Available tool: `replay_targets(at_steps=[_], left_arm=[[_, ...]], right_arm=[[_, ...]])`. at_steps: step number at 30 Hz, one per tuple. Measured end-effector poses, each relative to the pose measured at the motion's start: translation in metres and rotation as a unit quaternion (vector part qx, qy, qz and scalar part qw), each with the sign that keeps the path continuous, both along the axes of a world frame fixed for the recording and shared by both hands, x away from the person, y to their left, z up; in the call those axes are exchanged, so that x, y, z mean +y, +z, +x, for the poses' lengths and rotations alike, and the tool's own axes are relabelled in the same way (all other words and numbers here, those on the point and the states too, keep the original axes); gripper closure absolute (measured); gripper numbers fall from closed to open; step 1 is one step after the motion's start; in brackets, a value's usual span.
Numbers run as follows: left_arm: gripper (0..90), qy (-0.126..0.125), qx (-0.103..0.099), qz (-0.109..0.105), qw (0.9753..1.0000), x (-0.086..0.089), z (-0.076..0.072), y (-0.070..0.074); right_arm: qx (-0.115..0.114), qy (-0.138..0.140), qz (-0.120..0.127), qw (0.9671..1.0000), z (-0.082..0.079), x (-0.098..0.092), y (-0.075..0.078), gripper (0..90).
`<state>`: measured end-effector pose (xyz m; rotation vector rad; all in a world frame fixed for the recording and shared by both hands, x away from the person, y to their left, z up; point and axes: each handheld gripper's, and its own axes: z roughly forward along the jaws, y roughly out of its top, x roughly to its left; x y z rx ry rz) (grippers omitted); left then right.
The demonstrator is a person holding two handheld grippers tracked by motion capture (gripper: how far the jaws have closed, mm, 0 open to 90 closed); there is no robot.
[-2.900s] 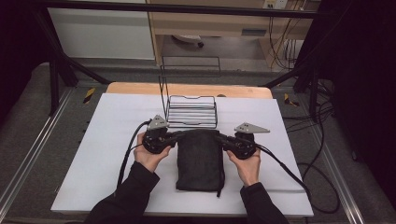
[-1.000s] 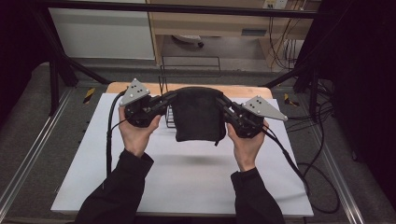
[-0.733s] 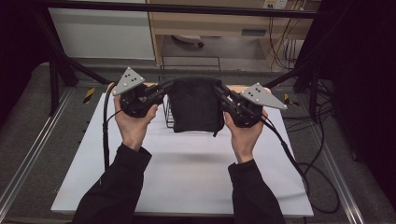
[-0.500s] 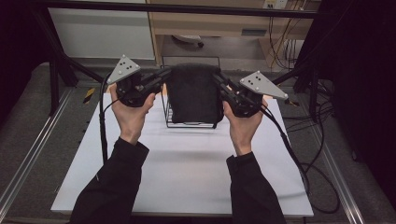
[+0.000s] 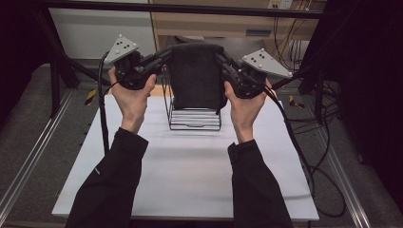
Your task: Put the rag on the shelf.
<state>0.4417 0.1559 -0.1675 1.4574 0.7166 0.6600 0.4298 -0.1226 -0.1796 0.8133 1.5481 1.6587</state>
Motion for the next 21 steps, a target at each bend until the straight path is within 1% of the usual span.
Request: replay_targets(at_steps=[5,8,12,16,19,21], left_arm=[[82.4,0.008,-0.008,0.007,0.9999,0.000,0.005,0.011],[82.4,0.012,-0.010,0.002,0.9999,0.000,0.008,0.019],[82.4,0.015,-0.011,0.002,0.9998,0.000,0.013,0.028],[82.4,0.017,-0.017,0.000,0.9997,0.001,0.016,0.036],[82.4,0.017,-0.020,-0.006,0.9996,0.001,0.019,0.042],[82.4,0.018,-0.022,-0.005,0.9996,0.002,0.022,0.046]], right_arm=[[-0.003,0.001,0.008,1.0000,0.007,0.001,0.008,81.3],[-0.006,0.002,0.012,0.9999,0.010,0.002,0.014,81.3],[-0.009,-0.001,0.015,0.9999,0.016,0.004,0.022,81.3],[-0.014,0.001,0.022,0.9997,0.020,0.004,0.029,81.3],[-0.017,0.000,0.021,0.9996,0.024,0.005,0.036,81.3],[-0.020,-0.001,0.021,0.9996,0.026,0.006,0.041,81.3]])
